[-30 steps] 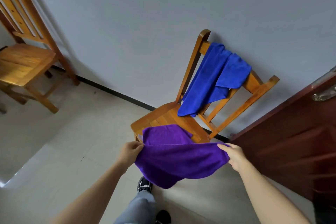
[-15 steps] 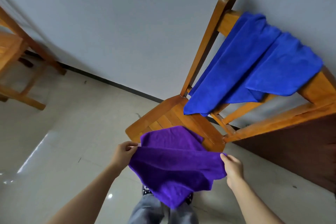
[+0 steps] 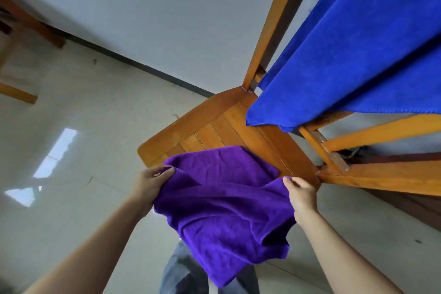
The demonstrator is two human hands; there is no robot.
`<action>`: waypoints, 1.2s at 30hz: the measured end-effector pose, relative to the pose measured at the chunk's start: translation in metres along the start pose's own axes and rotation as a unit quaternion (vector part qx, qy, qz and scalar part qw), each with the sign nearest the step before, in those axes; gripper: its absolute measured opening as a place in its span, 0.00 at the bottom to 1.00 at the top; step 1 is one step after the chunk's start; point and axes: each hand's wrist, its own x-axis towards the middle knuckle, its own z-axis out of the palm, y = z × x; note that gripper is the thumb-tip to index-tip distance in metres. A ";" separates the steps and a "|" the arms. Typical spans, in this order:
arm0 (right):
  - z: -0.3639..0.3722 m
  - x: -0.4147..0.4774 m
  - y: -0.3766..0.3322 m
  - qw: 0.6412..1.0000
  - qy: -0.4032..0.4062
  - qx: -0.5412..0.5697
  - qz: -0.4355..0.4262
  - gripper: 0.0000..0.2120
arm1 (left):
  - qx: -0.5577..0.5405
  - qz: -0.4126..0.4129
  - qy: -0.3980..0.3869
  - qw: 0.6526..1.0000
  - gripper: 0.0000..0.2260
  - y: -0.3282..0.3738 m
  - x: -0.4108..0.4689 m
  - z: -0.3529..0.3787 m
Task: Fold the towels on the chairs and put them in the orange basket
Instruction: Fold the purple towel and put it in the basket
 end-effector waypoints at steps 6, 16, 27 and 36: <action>0.014 0.015 0.001 1.000 0.002 -0.022 -0.014 0.13 | -0.130 -0.049 -0.059 0.989 0.07 -0.004 0.006 0.009; 0.030 0.024 0.001 0.995 0.028 -0.093 -0.024 0.14 | -0.022 -0.063 0.133 0.989 0.04 -0.020 0.046 0.001; 0.035 0.027 -0.005 0.988 -0.004 -0.149 -0.037 0.13 | 0.021 -0.027 0.129 0.991 0.05 -0.010 0.049 0.019; 0.040 0.020 -0.008 0.973 0.018 -0.227 -0.022 0.16 | -0.006 -0.021 0.126 0.992 0.03 -0.012 0.043 0.003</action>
